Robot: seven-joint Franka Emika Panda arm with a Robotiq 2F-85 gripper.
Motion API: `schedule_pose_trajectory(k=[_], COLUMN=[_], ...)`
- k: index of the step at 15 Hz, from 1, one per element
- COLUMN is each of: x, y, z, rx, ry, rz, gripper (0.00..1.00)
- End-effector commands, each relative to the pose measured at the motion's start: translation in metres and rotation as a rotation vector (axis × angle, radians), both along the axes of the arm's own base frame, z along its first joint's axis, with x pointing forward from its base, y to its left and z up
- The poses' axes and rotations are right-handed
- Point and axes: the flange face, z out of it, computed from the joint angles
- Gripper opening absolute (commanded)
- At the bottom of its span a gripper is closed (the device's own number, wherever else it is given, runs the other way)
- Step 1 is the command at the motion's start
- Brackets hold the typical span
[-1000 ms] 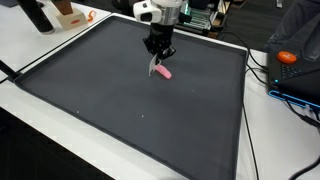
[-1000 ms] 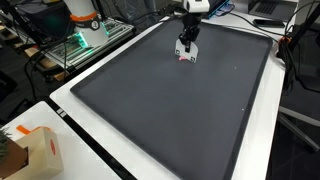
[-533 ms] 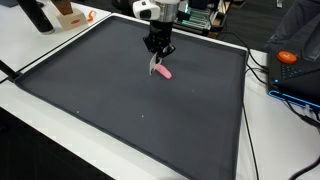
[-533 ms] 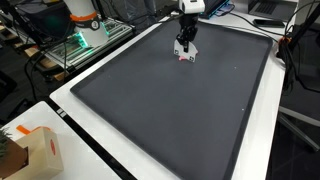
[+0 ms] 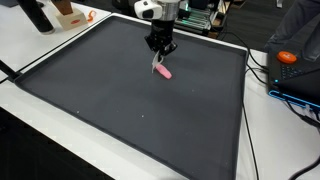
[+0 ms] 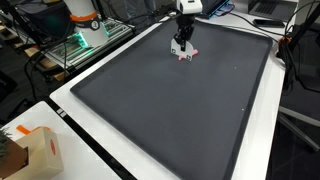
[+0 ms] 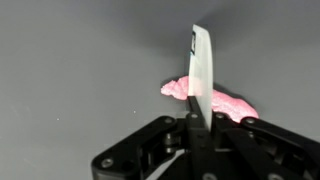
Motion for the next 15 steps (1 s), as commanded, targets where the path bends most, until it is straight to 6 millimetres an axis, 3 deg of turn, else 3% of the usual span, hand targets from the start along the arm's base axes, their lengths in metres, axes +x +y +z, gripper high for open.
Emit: schedule_pose_trajectory(k=[1, 8, 15], x=[-0.019, 0.022, 0.043], y=[-0.004, 0.002, -0.001], z=[-0.033, -0.018, -0.016], rx=[-0.013, -0.057, -0.072], ry=[0.086, -0.046, -0.046], rz=[0.02, 0.022, 0.008], gripper=[0.01, 0.01, 0.01])
